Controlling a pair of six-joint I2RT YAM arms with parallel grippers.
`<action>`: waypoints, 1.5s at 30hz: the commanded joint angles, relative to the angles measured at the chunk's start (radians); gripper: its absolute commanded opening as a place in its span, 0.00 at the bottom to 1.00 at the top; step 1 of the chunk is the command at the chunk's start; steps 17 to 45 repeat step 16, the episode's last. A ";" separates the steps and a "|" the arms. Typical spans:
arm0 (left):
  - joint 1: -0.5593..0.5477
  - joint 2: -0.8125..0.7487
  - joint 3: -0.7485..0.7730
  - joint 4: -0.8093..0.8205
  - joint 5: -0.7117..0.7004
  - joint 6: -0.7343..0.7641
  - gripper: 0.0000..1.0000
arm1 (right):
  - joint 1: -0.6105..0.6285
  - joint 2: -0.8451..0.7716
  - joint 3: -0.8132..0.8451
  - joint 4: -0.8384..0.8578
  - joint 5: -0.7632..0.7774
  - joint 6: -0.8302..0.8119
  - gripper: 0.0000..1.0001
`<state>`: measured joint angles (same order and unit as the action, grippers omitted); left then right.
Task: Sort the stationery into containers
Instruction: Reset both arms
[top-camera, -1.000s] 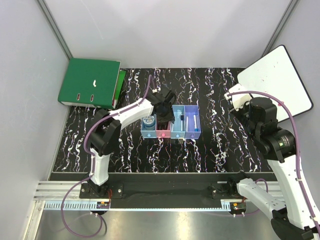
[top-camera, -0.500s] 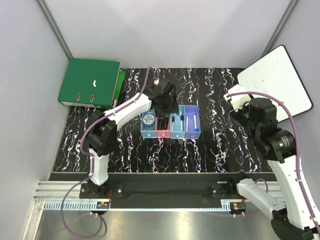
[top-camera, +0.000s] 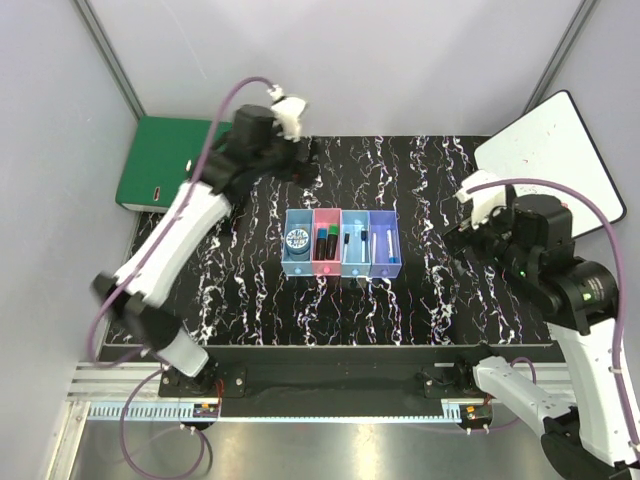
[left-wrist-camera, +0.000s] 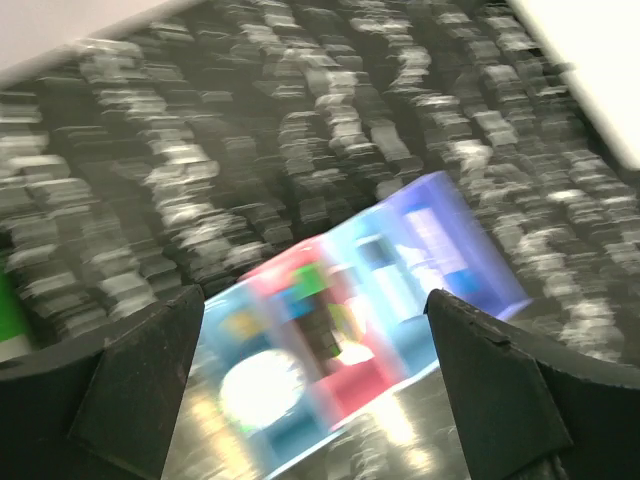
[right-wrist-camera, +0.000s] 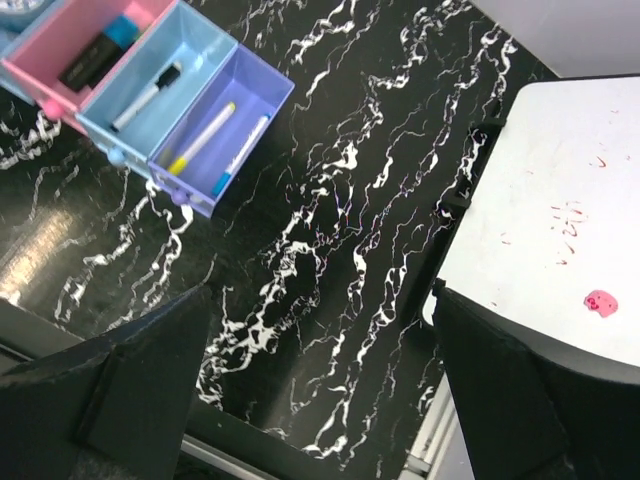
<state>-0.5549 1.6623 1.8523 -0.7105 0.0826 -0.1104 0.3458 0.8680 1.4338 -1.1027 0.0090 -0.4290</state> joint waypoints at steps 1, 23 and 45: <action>0.029 -0.287 -0.250 -0.043 -0.197 0.259 0.99 | -0.002 -0.009 0.085 -0.019 0.069 0.137 1.00; 0.121 -0.734 -0.555 -0.078 -0.225 0.288 0.99 | -0.004 0.006 0.152 -0.109 0.012 0.243 1.00; 0.121 -0.734 -0.555 -0.078 -0.225 0.288 0.99 | -0.004 0.006 0.152 -0.109 0.012 0.243 1.00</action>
